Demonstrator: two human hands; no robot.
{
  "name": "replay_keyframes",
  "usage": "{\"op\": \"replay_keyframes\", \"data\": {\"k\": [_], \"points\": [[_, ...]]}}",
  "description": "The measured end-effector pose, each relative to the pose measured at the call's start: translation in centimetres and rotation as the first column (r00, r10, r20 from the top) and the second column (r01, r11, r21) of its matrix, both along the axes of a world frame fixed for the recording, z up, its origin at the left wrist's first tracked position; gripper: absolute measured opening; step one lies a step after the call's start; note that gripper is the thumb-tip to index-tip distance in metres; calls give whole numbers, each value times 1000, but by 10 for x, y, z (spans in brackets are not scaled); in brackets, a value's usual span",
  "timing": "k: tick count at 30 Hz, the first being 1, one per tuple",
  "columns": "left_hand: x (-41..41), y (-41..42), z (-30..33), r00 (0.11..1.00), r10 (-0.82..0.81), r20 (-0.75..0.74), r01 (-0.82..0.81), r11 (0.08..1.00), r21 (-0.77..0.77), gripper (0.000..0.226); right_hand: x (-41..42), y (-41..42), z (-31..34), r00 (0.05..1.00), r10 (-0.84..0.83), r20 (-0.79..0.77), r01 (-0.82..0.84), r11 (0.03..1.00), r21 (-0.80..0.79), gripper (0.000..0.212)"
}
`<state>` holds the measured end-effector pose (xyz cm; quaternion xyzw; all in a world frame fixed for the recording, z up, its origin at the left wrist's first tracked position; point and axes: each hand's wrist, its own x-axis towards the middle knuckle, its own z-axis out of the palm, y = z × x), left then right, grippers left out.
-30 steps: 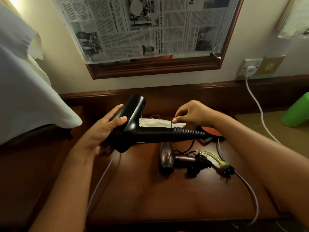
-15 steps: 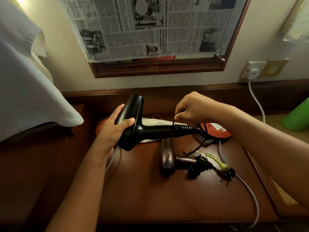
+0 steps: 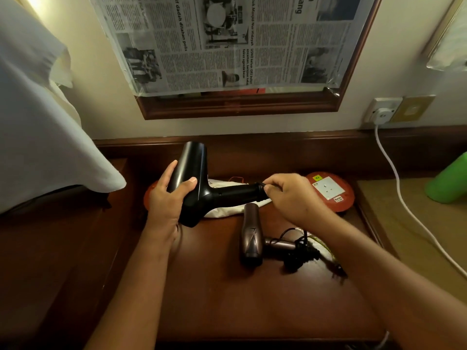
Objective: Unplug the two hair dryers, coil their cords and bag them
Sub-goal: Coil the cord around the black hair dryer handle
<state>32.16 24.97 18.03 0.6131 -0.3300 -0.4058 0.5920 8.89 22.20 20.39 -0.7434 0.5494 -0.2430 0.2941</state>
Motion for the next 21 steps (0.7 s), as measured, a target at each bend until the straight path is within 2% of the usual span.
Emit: {"op": "replay_keyframes", "data": {"k": [2,5,7,11,15,18,21], "points": [[-3,1,-1,1000,24,0,-24,1000,-13,60,4,9,-11,968,-99,230,68,988,142,22],[-9,3,-2,998,56,-26,-57,998,-29,61,7,22,-23,783,-246,571,30,933,360,27],[-10,5,-4,996,71,-56,-73,997,-30,60,6,30,-28,680,-276,679,-64,901,430,23],[-9,6,-3,989,88,-117,-92,995,-27,57,4,38,-37,637,-260,726,-150,882,448,13],[-11,9,2,988,74,-138,-79,996,-37,59,2,43,-39,695,-216,686,-218,845,488,11],[-8,8,6,980,95,-174,-102,994,-31,58,1,46,-41,784,-130,607,-269,810,521,23],[-5,7,9,978,106,-177,-115,992,-43,58,-1,46,-49,764,-183,619,-216,831,513,28]]}}
